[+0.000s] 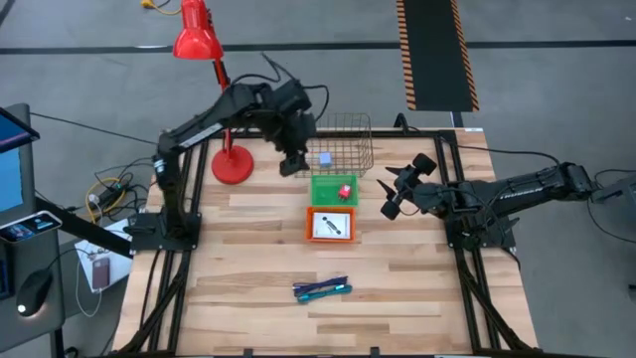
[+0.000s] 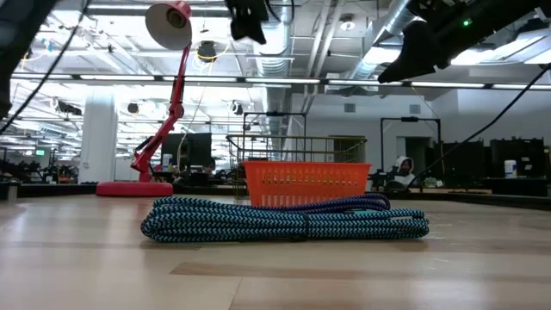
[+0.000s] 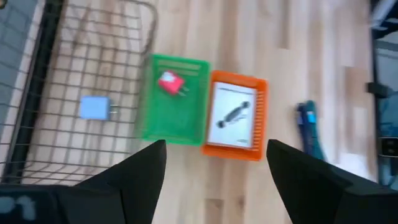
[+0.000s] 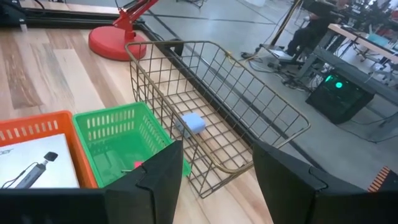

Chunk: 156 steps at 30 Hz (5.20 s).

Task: Pick and place items into bin
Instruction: Put the blue charger adapter into the green basket

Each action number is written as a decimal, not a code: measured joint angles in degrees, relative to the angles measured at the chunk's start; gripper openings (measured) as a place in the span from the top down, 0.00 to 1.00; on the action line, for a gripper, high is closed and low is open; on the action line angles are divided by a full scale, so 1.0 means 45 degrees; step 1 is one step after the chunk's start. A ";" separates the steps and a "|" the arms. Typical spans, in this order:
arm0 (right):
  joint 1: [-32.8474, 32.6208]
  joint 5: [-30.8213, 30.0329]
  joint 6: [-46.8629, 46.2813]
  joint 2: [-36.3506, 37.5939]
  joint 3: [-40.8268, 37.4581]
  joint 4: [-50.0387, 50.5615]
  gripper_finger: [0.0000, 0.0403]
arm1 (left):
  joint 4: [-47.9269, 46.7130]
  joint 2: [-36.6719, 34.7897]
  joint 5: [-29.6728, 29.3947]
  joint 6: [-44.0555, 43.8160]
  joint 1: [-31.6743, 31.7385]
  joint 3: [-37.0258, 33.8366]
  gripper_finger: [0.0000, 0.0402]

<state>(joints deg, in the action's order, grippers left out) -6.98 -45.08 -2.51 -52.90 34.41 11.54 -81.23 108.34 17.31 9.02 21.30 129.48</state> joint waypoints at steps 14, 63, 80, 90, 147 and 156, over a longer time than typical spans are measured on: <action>0.0024 -0.1265 0.0168 0.0034 0.0005 -0.0379 0.54 | 1.0028 -0.7457 -0.0925 -0.1383 -0.1554 -1.2703 0.34; -0.2100 0.1256 -0.1811 1.1391 -0.5540 -0.0929 0.54 | 1.9584 -2.2703 -0.1031 -0.5032 -0.1077 -2.8635 0.34; -0.2229 0.1044 -0.1031 1.1114 -0.7252 -0.2542 0.54 | 1.8722 -2.2745 -0.2520 -0.4460 -0.1082 -2.8654 0.34; -0.2229 0.1045 -0.1344 1.0904 -0.7252 -0.2532 0.54 | 1.8700 -2.2747 -0.2677 -0.5095 -0.1082 -2.8669 0.34; -0.2229 0.1018 -0.1354 1.0904 -0.7247 -0.2520 0.54 | 0.7493 0.0047 -0.3607 -0.1473 0.1281 -0.3718 0.34; -0.2229 0.1019 -0.1354 1.0899 -0.7247 -0.2518 0.54 | 0.6040 0.2459 -0.2885 -0.0726 0.1944 -0.1245 0.34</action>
<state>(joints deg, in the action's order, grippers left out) -17.02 -40.50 -8.60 -3.86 1.80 0.21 -54.05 119.40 4.32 5.76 30.05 123.88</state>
